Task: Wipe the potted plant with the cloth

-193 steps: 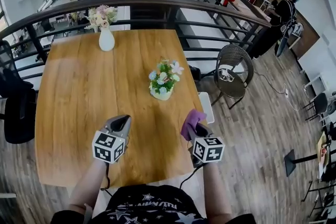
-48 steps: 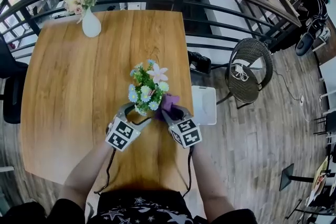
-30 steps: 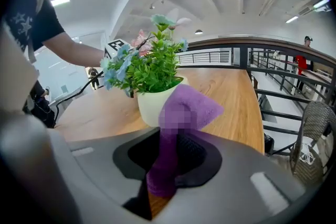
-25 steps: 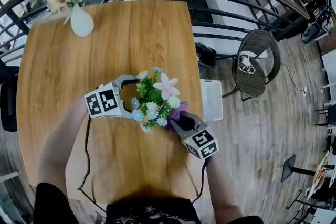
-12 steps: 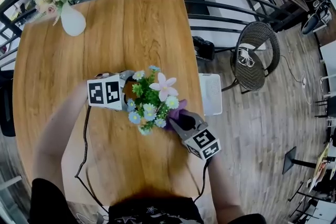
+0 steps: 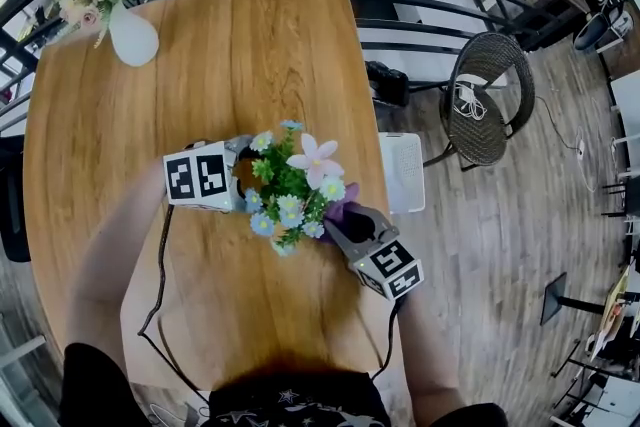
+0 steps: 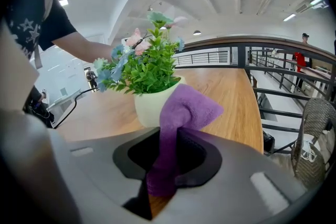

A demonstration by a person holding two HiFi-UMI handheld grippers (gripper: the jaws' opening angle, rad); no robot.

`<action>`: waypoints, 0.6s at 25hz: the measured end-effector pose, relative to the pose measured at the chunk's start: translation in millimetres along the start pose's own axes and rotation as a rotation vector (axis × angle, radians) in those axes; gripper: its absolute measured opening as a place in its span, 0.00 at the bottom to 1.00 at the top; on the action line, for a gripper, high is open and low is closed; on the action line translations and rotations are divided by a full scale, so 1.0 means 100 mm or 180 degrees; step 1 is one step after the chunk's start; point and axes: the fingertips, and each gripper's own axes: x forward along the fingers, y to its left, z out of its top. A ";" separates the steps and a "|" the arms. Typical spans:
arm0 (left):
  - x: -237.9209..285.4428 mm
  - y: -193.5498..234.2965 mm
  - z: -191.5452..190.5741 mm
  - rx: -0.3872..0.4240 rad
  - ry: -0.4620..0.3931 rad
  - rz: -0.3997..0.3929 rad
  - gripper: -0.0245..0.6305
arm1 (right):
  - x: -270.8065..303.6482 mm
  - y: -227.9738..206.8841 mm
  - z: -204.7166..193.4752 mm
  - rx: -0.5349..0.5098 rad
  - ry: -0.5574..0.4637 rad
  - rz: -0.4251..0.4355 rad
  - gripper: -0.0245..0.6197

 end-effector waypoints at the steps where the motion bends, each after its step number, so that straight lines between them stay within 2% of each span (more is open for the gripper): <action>1: 0.00 -0.01 0.00 -0.0029 -0.0031 0.0038 0.67 | -0.02 -0.03 0.00 0.0009 -0.0010 -0.0035 0.17; 4: 0.00 -0.03 0.00 -0.0094 -0.0096 0.0132 0.66 | -0.10 -0.21 0.07 0.0024 -0.0069 -0.0204 0.17; 7: -0.01 -0.06 0.00 -0.0147 -0.0130 0.0186 0.64 | -0.06 -0.40 0.23 -0.0191 -0.0079 -0.0227 0.17; 11: 0.00 -0.09 0.02 -0.0240 -0.0192 0.0266 0.64 | 0.17 -0.34 0.35 -0.0652 0.0044 0.0325 0.16; 15: 0.00 -0.09 0.03 -0.0298 -0.0239 0.0358 0.64 | 0.14 -0.27 0.29 -0.0679 0.0178 0.0693 0.16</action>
